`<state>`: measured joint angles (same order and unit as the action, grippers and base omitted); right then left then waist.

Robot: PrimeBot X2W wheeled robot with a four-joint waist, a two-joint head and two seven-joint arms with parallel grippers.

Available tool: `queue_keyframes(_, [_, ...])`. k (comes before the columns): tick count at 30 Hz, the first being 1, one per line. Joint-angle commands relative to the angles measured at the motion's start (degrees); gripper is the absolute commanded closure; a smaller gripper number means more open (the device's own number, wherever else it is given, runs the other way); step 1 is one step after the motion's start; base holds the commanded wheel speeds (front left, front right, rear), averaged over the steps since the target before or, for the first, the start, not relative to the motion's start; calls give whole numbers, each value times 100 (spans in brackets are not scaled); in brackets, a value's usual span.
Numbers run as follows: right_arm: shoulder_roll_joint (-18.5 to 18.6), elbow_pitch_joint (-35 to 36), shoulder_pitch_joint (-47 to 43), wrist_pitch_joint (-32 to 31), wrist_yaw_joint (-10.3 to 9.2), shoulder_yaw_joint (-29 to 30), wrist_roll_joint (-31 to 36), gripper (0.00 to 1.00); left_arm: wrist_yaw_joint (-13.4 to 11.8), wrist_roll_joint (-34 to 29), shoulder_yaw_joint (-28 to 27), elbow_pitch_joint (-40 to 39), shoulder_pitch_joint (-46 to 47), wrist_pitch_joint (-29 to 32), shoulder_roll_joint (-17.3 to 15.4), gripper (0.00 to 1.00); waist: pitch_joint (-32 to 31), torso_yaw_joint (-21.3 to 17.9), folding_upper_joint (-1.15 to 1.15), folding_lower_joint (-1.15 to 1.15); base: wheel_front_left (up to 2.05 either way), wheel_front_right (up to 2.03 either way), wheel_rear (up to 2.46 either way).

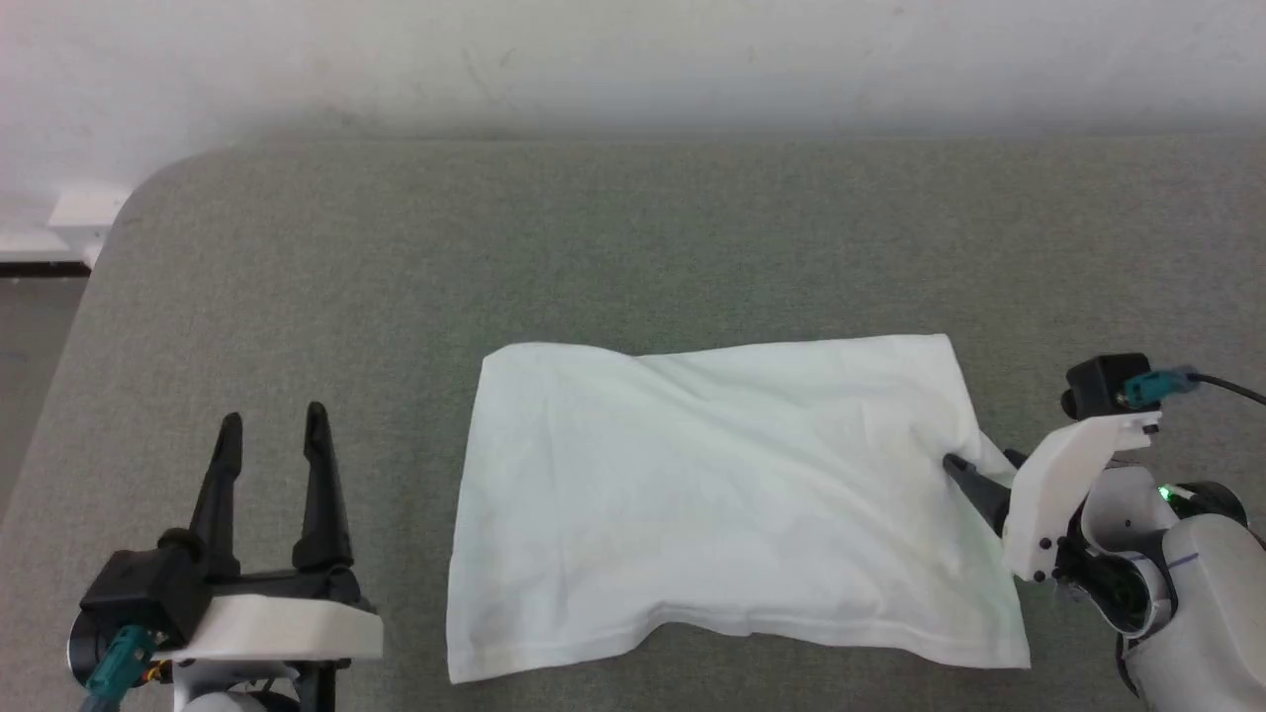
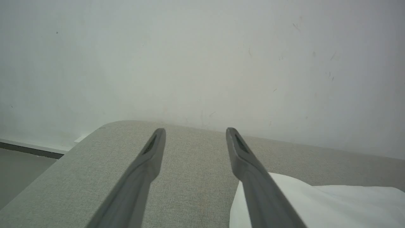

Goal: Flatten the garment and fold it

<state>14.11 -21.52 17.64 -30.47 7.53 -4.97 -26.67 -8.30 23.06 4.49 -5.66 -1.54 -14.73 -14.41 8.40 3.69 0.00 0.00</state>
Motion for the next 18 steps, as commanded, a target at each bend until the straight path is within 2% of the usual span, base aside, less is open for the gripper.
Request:
queue_keyframes(1, [10,-144,126,-64,-4,-67,-53,0,43,-89,-11,-19,-23,-26,40,0,92,95,0,0,0,0,0])
queue_keyframes(4, [-15,-644,293,-355,-4,-259,-232,0,117,-216,-18,-28,20,-26,102,0,123,145,0,0,0,0,0])
queue_keyframes(9, [-97,-1481,310,-1278,-4,-470,-410,0,219,-332,-64,7,31,-27,212,0,118,188,0,0,0,0,0])
queue_keyframes(10, [-116,-1586,321,-1423,-4,-490,-436,20,237,-349,-77,13,24,-27,230,0,118,185,0,0,0,0,0])
queue_keyframes(11, [-126,-1685,327,-1571,-4,-517,-447,58,254,-368,-85,25,15,-27,246,0,109,186,0,0,0,0,0])
queue_keyframes(12, [-131,-1748,335,-1692,-4,-552,-456,87,271,-386,-95,33,6,-27,262,0,97,186,0,0,0,0,0])
queue_keyframes(13, [-133,-1769,346,-1737,-4,-576,-467,100,288,-405,-99,52,-7,-27,272,0,77,186,0,0,0,0,0])
queue_keyframes(18, [-64,-1508,360,-1392,-4,-677,-543,100,328,-475,-127,160,-141,-27,315,0,-147,131,0,0,0,0,0])
